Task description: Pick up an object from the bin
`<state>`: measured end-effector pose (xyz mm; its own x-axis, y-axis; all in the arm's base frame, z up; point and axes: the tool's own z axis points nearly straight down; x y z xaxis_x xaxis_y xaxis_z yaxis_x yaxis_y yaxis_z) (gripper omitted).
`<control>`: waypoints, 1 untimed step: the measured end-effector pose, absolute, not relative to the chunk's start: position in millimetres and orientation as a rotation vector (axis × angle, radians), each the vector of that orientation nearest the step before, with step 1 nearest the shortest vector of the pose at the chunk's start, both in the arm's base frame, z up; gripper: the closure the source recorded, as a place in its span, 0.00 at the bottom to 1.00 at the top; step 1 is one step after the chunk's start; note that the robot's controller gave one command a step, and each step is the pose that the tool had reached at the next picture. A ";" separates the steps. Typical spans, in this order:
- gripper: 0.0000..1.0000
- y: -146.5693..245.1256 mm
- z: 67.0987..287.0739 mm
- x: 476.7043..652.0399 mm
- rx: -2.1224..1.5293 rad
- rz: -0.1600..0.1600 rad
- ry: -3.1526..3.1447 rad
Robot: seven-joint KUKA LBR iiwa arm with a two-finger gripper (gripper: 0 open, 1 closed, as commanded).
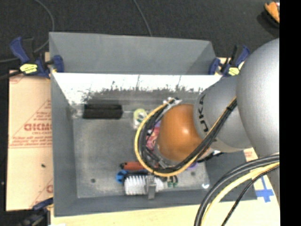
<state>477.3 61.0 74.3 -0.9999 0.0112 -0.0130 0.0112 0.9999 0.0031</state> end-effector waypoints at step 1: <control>1.00 83.4 73.9 475.7 0.220 0.001 3.124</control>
Offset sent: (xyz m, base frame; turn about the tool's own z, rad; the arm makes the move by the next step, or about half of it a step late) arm 0.0000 0.0000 0.0000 0.0000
